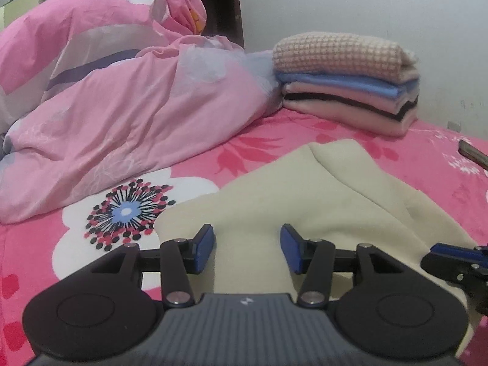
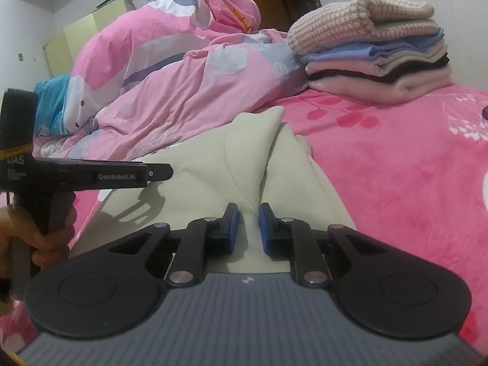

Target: Fold clothes

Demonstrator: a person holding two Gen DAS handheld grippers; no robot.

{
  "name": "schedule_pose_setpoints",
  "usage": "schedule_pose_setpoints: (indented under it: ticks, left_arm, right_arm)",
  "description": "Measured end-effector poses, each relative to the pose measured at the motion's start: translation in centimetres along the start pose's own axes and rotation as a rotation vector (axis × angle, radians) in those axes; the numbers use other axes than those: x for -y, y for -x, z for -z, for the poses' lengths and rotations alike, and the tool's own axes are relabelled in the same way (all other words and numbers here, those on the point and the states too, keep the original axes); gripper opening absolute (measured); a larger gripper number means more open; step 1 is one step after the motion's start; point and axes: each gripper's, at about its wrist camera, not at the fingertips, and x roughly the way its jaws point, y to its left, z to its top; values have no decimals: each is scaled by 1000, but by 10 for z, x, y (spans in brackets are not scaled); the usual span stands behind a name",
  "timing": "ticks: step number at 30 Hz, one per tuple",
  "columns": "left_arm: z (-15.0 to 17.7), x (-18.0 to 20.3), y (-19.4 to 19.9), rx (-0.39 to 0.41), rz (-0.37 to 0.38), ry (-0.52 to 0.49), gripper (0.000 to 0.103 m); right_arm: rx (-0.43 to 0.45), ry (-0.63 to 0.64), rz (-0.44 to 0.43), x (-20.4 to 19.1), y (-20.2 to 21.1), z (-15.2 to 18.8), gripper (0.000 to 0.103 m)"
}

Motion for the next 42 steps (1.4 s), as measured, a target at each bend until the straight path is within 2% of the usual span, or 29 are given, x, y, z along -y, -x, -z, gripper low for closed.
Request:
schedule_pose_setpoints:
  ticks: [5, 8, 11, 13, 16, 18, 22, 26, 30, 36, 40, 42]
  left_arm:
    - [-15, -9, -6, 8, -22, 18, 50]
    - [-15, -29, -31, -68, 22, 112, 56]
    - [-17, -41, -37, -83, 66, 168, 56]
    - [-23, -45, -34, -74, 70, 186, 52]
    - [-28, -55, -32, -33, 44, 230, 49]
    - [-28, -56, -35, -35, 22, 233, 50]
    - [-27, -57, -40, -51, -21, 227, 57]
    - [-26, -58, -46, -68, -64, 221, 49]
    - [-33, -46, -13, 46, -120, 142, 46]
    - [-12, -10, 52, 211, -68, -16, 47]
    - [21, 15, 67, 170, -9, -107, 48]
    - [39, 23, 58, 92, -4, -129, 48]
  right_arm:
    - [3, -2, -1, 1, 0, 1, 13]
    - [4, -2, -4, 1, 0, 1, 13]
    - [5, 3, -3, 0, 0, 1, 13]
    - [6, -1, -4, 1, 0, 1, 13]
    - [6, -8, -6, 1, 1, 2, 13]
    - [6, -8, -6, 1, 1, 2, 13]
    - [7, -3, -6, 1, 0, 2, 13]
    - [9, -6, -6, 1, 1, 3, 13]
    - [9, -7, -7, 1, 1, 3, 13]
    - [10, -9, -10, 2, 1, 3, 13]
    - [6, -11, -13, 3, 1, 2, 13]
    - [0, -11, -14, 3, 1, 1, 13]
